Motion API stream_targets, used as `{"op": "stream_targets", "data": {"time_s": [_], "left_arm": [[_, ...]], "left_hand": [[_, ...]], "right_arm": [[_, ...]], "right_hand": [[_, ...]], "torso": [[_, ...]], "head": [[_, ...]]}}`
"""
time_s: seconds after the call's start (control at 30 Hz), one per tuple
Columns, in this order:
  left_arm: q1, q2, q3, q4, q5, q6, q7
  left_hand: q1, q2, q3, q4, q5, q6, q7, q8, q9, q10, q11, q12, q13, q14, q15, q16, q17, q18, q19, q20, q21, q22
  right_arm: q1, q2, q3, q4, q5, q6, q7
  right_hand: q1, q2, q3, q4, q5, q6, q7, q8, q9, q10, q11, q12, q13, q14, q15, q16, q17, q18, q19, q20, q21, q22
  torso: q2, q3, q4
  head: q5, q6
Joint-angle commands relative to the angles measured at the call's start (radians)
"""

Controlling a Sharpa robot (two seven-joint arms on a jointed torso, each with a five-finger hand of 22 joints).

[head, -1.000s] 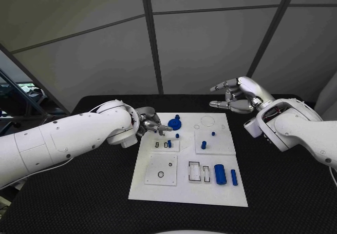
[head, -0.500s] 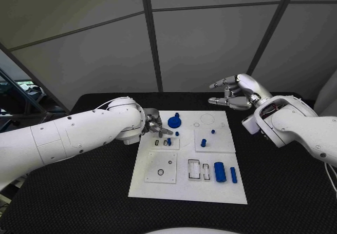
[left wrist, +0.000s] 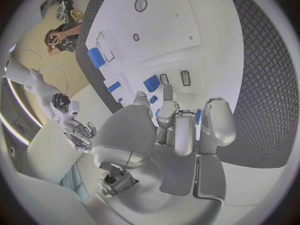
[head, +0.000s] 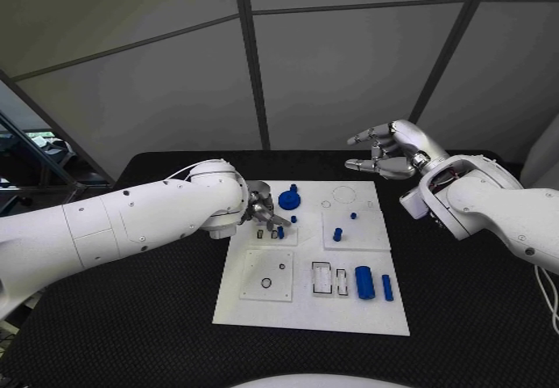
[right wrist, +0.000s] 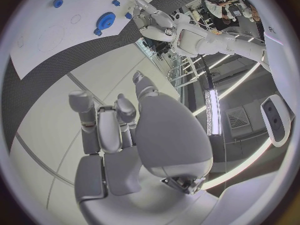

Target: Assemble the parts on the task board

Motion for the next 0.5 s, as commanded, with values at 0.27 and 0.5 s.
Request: {"op": "stream_targets", "data": {"time_s": [0.27, 0.5], "left_arm": [[0.002, 0.014, -0.002, 0.002, 0.004, 0.023, -0.009], [0.002, 0.016, -0.002, 0.003, 0.015, 0.026, -0.009]], "left_hand": [[-0.003, 0.005, -0.006, 0.001, -0.003, -0.01, 0.0, 0.007, 0.005, 0.006, 0.001, 0.003, -0.003, 0.067, -0.008, 0.003, 0.12, 0.018, 0.005, -0.002, 0.005, 0.0], [0.008, 0.009, -0.005, -0.002, -0.001, -0.013, -0.001, 0.011, 0.013, 0.005, 0.0, 0.002, -0.003, 0.067, -0.008, 0.003, 0.12, 0.018, 0.004, -0.002, 0.006, 0.003]], "right_arm": [[0.002, 0.011, 0.001, -0.016, 0.004, 0.023, -0.023], [0.002, 0.016, 0.001, -0.022, 0.004, 0.028, -0.028]], "right_hand": [[-0.008, 0.002, -0.006, 0.003, 0.009, -0.006, 0.001, 0.007, -0.001, -0.008, 0.001, -0.003, -0.002, 0.013, -0.004, -0.009, -0.005, 0.009, -0.007, 0.001, -0.009, -0.005], [-0.008, 0.002, -0.006, 0.003, 0.009, -0.006, 0.001, 0.007, -0.001, -0.007, 0.002, -0.003, -0.002, 0.013, -0.004, -0.009, -0.005, 0.009, -0.007, 0.001, -0.009, -0.005]], "torso": [[0.001, -0.0006, -0.0002], [0.001, -0.0009, 0.0008]], "head": [[0.001, -0.002], [-0.001, -0.002]]}}
